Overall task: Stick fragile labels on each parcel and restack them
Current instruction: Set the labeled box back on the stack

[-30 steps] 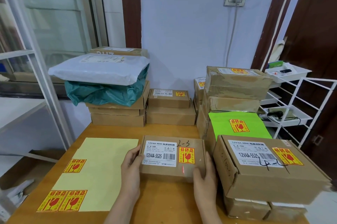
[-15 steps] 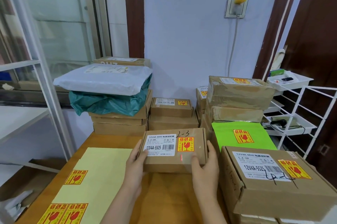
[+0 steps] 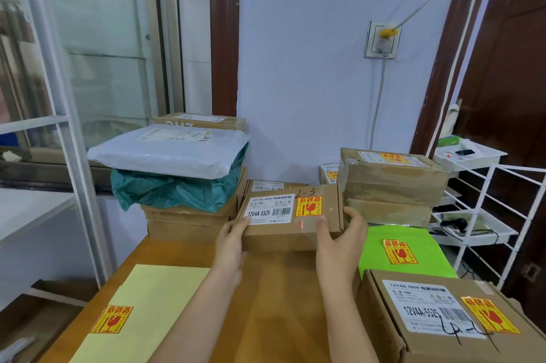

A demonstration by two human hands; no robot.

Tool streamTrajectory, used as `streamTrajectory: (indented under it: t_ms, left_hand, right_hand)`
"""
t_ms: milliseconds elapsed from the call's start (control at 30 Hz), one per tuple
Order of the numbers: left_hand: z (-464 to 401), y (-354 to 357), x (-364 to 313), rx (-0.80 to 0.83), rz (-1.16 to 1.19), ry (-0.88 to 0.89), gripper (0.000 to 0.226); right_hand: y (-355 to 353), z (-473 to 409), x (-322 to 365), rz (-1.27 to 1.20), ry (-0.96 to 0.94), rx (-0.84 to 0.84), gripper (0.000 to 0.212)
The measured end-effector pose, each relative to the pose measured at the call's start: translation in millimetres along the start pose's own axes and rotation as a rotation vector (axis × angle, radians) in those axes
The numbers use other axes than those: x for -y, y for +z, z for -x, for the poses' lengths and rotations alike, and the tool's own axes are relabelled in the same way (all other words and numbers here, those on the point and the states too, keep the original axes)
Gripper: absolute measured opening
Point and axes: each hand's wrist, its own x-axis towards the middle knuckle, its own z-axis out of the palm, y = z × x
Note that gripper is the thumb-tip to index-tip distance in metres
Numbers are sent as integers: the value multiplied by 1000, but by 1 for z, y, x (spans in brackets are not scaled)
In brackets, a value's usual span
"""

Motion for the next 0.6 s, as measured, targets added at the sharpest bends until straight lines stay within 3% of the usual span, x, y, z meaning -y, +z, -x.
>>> streamTrajectory:
  t_ms: [200, 367, 600]
  left_hand:
    - [-10, 17, -7, 108, 211, 4, 32]
    - [-22, 21, -7, 64, 220, -8, 36]
    - [-35, 37, -12, -39, 242, 58, 62]
  right_hand:
    - [12, -18, -1, -47, 70, 54, 52]
    - [24, -32, -15, -58, 154, 57, 53]
    - [44, -48, -33, -99, 198, -66, 39]
